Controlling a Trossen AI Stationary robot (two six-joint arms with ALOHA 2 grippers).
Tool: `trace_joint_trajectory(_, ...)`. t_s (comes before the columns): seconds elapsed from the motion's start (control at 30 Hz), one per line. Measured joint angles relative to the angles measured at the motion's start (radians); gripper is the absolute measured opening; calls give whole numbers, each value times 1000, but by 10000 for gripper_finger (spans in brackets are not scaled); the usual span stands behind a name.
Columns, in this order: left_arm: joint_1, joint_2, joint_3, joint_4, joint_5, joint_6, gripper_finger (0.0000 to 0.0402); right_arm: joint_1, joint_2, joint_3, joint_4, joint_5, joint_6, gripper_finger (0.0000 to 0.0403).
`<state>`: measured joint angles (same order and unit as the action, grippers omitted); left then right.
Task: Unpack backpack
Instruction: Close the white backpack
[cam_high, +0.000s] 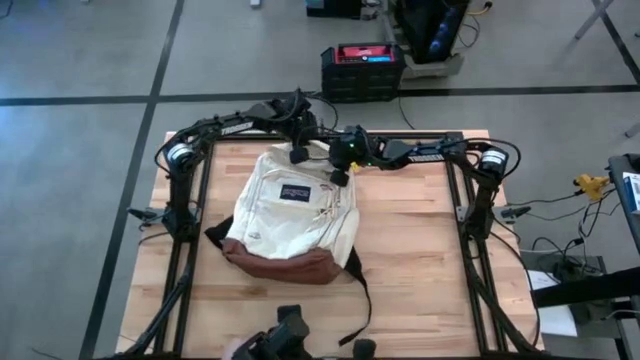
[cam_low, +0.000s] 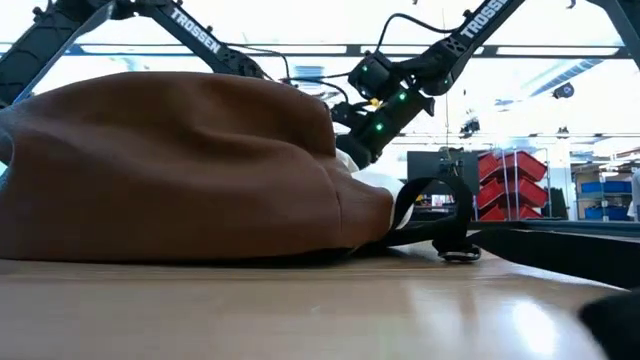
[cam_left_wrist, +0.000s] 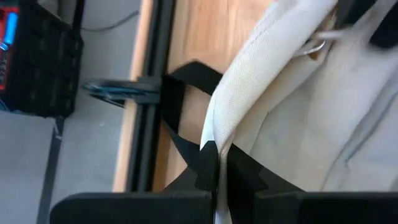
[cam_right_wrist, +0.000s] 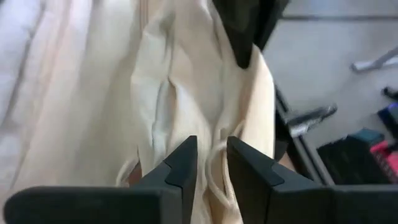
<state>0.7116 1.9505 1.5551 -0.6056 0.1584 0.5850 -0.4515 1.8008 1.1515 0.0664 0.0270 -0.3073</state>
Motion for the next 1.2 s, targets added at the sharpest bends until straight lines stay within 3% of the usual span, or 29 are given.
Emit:
trace_joint_trajectory(0.47,-3,-109,0,-78,85,-2,0,1,2,0,94,101,-7,105)
trace_joint_trajectory(0.73,-10,-146,0,-133,125,10,0,-7,2,5,130,149,1,57)
trace_joint_trajectory(0.9,-10,-149,0,-139,128,12,0,-5,2,7,116,157,-20,7)
trace_joint_trajectory(1.2,19,-150,0,-138,119,13,0,21,-66,7,-68,159,-7,0)
